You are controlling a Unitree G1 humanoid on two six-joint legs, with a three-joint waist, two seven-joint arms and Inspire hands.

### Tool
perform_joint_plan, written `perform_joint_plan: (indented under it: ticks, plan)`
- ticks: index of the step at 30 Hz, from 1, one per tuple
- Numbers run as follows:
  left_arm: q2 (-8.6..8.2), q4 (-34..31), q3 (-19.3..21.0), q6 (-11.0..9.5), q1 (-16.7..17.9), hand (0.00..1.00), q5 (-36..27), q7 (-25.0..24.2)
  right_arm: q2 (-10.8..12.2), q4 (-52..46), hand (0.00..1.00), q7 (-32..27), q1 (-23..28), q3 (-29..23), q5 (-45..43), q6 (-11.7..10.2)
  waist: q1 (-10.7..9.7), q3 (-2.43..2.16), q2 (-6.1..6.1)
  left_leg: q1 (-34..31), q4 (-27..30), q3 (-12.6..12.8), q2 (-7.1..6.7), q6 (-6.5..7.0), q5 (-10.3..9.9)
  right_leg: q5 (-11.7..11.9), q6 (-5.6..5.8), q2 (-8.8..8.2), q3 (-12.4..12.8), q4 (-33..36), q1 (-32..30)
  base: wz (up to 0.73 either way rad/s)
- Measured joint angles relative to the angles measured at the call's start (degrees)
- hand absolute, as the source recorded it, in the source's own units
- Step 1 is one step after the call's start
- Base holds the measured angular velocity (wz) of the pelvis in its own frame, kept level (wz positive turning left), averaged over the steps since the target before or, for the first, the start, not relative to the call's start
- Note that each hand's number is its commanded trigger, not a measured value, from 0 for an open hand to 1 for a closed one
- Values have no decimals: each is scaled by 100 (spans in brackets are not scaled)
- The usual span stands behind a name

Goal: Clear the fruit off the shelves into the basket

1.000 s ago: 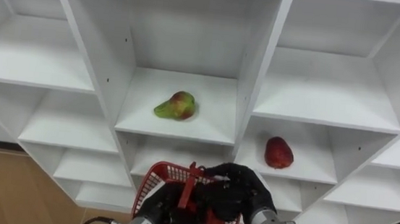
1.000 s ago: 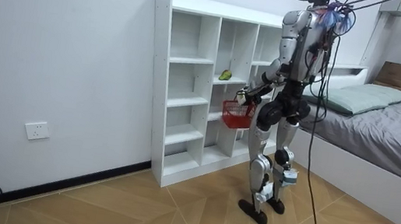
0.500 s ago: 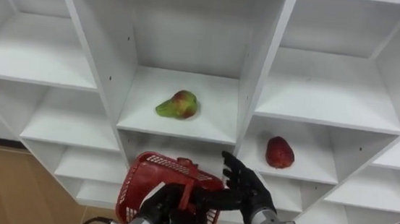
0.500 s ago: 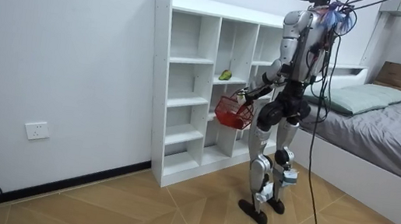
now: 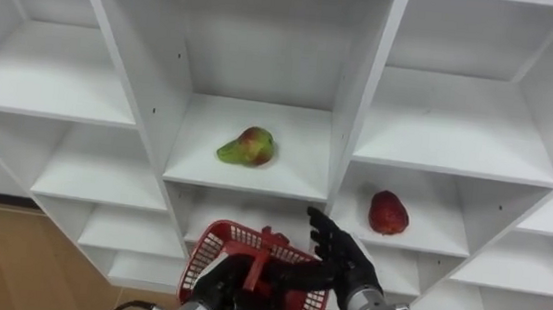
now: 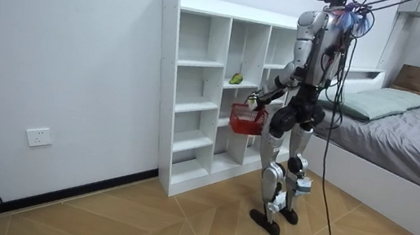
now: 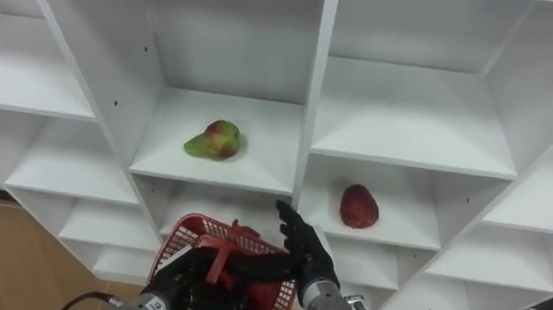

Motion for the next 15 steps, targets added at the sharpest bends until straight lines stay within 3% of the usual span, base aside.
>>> perform_joint_plan:
  ticks: [9,15]
  plan:
    - [57,-6,239,-10,2,100,3,11,-147,-288,0,458,20,-7,-378,83,55,-5,-6,-5,-2,-12,-12,5,3,-9,14,-13,-22,4,-5,0]
    - [72,265,241,-101,-1,100,3,1,-294,-550,0,645,24,-9,-842,335,82,-13,-20,-4,-4,12,-9,5,3,-9,13,-2,64,26,-33,-5]
